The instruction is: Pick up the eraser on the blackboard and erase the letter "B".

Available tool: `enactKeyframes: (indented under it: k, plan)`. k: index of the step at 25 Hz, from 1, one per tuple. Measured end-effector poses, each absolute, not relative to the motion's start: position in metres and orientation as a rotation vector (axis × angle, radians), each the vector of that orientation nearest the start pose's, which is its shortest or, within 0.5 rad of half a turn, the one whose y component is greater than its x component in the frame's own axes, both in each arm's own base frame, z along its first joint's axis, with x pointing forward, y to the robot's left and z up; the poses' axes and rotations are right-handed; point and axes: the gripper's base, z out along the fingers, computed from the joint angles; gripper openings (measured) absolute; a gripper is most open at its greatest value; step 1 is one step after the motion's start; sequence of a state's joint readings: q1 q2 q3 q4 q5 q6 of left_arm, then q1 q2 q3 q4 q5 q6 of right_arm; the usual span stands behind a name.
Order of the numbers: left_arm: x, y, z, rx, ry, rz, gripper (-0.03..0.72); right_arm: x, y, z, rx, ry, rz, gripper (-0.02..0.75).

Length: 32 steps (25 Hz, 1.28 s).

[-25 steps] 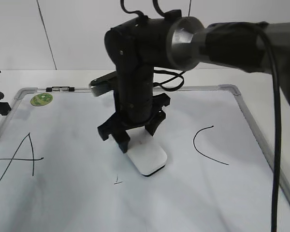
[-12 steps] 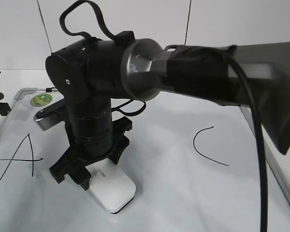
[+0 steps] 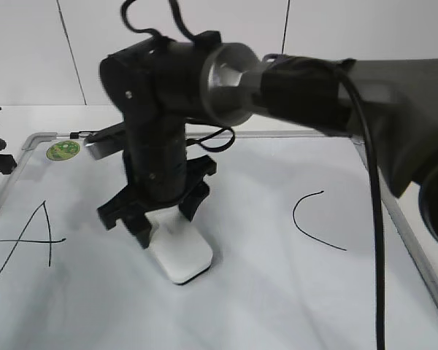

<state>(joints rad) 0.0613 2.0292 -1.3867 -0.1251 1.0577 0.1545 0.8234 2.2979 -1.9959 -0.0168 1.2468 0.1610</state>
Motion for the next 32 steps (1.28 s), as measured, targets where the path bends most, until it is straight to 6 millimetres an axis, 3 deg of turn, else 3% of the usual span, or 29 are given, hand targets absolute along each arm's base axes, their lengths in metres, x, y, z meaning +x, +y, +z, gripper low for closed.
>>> enactKeyframes:
  k: [7, 10, 14, 23, 32]
  plan:
    - [0.380, 0.013, 0.155, 0.047, 3.168, -0.177, 0.022, 0.393, 0.293, 0.185, -0.726, 2.899, 0.036, 0.568]
    - [0.380, 0.013, 0.155, 0.047, 3.168, -0.177, 0.022, 0.410, 0.279, 0.186, -0.659, 2.892, 0.028, 0.568]
    - [0.380, 0.013, 0.155, 0.047, 3.168, -0.177, 0.022, 0.419, 0.271, 0.186, -0.628, 2.886, 0.017, 0.568]
    - [0.380, 0.014, 0.155, 0.050, 3.170, -0.173, 0.022, 0.413, 0.289, 0.183, -0.748, 2.867, 0.069, 0.568]
    - [0.380, 0.014, 0.155, 0.050, 3.171, -0.173, 0.022, 0.359, 0.360, 0.182, -1.024, 2.767, 0.128, 0.568]
